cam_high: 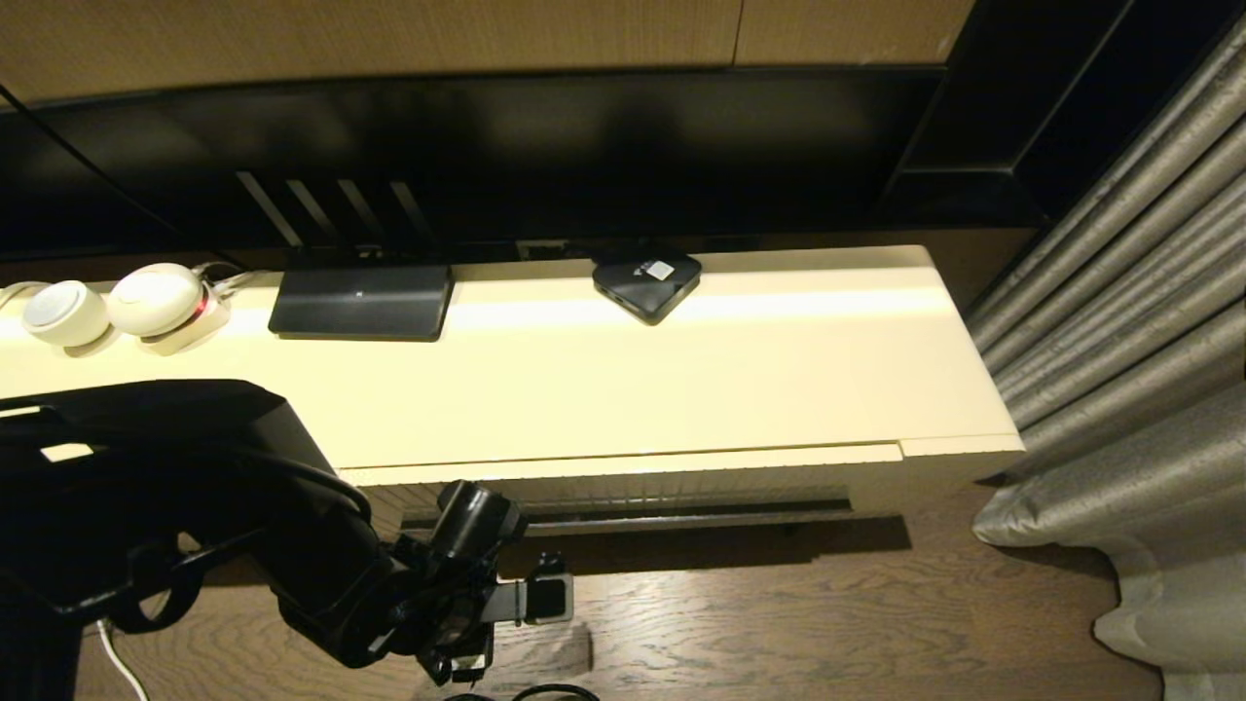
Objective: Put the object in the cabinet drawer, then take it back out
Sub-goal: Open the drawer
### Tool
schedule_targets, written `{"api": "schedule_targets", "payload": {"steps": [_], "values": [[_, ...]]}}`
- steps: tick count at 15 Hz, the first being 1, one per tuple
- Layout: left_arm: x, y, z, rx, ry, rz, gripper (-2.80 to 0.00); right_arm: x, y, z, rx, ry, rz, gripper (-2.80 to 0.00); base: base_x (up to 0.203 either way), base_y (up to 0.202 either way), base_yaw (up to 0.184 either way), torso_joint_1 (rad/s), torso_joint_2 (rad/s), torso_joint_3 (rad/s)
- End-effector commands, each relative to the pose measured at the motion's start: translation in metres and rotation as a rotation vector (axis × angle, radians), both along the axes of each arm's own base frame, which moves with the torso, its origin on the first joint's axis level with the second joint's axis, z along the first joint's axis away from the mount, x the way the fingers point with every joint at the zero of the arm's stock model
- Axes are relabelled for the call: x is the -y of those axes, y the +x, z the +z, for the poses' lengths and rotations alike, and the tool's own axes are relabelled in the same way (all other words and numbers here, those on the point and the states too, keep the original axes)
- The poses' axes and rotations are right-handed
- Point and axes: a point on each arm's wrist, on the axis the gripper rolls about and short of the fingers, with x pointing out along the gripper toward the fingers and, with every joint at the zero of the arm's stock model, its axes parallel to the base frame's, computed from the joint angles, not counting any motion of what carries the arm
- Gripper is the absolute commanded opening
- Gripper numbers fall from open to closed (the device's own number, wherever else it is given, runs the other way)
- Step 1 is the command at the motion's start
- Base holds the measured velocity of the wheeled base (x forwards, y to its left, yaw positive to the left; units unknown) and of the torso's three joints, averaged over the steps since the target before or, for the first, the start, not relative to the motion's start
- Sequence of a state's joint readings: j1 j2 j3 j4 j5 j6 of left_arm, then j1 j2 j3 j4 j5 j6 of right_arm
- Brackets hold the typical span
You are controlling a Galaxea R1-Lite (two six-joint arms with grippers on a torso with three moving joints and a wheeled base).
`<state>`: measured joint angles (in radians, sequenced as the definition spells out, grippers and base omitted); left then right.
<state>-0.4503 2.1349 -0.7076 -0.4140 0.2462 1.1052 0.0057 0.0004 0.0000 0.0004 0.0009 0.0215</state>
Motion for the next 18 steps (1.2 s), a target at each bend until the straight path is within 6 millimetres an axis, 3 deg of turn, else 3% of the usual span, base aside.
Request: {"api": "schedule_targets", "payload": {"steps": [1,6,18], "values": [[0.001,0.002,0.005,0.021,-0.003,-0.003,0.0,0.0,0.0,0.0,-0.001,0.0,0.001,-2.8,0.0,0.0,0.0,0.0,0.0,0.0],[0.001,0.003,0.007,0.045,-0.002,-0.008,0.0,0.0,0.0,0.0,-0.001,0.0,0.001,-2.8,0.0,0.0,0.0,0.0,0.0,0.0],[0.001,0.026,-0.005,0.062,-0.029,0.009,0.0,0.0,0.0,0.0,-0.002,0.0,0.001,-2.8,0.0,0.0,0.0,0.0,0.0,0.0]]}}
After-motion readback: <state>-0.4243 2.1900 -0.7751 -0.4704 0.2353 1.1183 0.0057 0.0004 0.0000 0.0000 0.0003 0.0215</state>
